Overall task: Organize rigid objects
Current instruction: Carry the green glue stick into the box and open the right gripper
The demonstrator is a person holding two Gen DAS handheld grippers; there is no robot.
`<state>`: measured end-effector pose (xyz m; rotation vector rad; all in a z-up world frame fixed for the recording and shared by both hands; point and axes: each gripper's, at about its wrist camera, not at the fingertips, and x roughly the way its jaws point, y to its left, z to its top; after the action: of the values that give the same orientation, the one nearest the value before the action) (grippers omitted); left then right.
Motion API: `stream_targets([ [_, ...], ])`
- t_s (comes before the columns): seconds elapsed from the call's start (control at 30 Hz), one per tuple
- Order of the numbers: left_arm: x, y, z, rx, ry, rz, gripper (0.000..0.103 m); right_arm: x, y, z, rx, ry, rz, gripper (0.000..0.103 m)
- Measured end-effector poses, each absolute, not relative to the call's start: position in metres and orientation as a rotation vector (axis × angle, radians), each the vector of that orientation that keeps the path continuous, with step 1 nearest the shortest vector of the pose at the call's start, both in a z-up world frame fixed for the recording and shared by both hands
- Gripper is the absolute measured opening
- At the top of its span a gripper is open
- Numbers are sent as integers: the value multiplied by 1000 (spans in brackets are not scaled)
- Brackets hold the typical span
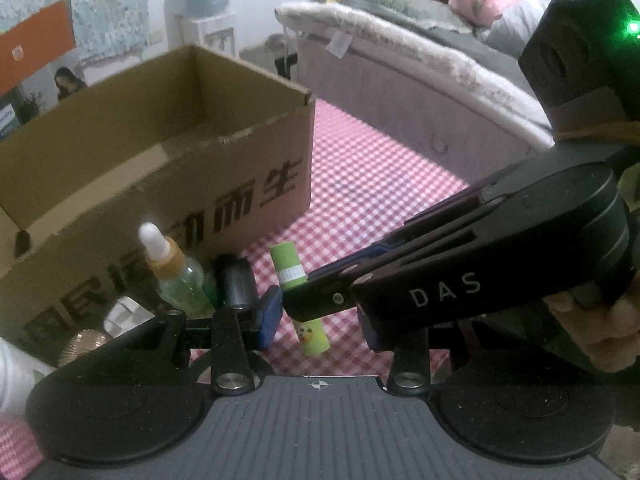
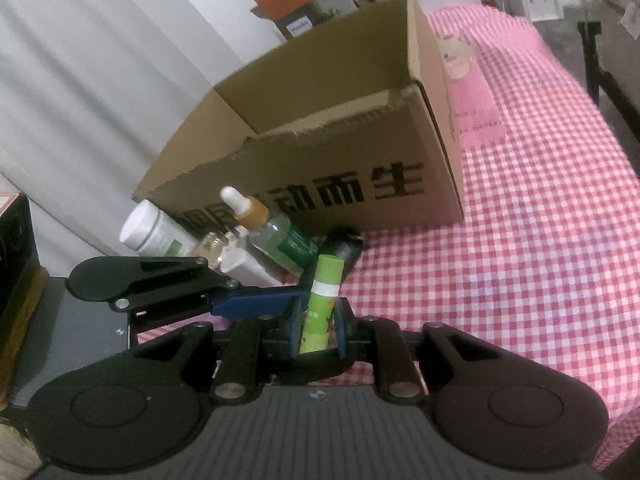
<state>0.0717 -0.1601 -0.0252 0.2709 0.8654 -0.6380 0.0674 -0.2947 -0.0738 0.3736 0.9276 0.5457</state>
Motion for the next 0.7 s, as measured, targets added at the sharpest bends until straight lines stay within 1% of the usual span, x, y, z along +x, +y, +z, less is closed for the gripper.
stream_targets([
  [0.2, 58, -146, 5, 250, 779, -613, 40, 55, -286, -37, 345, 854, 556, 19],
  [0.4, 67, -116, 40, 193, 720, -547, 39, 58, -259, 4, 310, 760, 634, 19],
  [0.57, 84, -92, 61, 153, 697, -489, 39, 81, -231, 31, 288, 711, 701, 19],
  [0.7, 106, -77, 67, 129, 701, -443, 39, 114, -209, 41, 289, 723, 738, 18],
])
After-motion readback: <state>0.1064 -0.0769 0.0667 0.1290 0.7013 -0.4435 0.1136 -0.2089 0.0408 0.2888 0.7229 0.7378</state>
